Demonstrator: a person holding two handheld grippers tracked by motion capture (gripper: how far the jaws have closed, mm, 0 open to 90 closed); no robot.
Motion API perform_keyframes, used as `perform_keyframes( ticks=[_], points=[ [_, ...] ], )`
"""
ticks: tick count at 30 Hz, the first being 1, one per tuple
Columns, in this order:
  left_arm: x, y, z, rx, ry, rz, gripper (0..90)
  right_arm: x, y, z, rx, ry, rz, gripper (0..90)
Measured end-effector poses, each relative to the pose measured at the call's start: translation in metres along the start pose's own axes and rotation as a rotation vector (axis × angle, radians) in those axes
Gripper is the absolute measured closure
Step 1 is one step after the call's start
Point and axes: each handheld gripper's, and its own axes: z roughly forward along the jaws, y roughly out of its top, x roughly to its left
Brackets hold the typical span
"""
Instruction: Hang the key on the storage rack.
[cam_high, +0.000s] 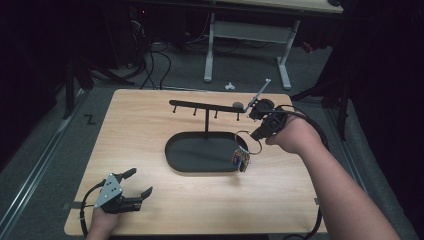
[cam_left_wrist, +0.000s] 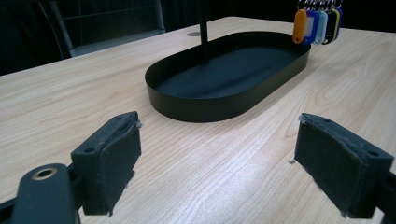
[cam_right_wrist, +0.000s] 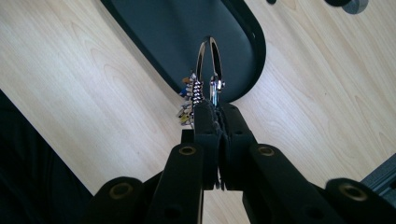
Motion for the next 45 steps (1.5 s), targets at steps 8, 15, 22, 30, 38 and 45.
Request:
perform_keyframes(
  ticks=[8,15,22,30,38,45],
  points=[
    [0.001,0.000,0.000,0.001,0.002,-0.002,15.0,0.001,0.013,0.001,-0.010,0.000,-0.008,87.8],
    [0.001,0.000,0.000,0.003,-0.001,-0.003,15.0,-0.001,0.022,0.005,-0.006,0.008,-0.004,87.7],
    [0.001,0.000,0.001,-0.001,0.000,-0.005,15.0,-0.001,0.036,0.009,-0.007,0.012,-0.010,87.7],
    [0.002,0.000,0.000,0.002,-0.002,-0.004,15.0,-0.009,0.050,0.013,-0.022,0.007,0.014,87.7],
    [0.001,0.000,0.000,-0.001,-0.004,-0.005,15.0,-0.022,0.054,0.018,-0.023,-0.003,0.048,87.7],
    [0.001,0.000,0.000,-0.003,-0.004,-0.006,15.0,-0.034,0.051,0.019,-0.029,-0.009,0.103,87.6]
  ],
)
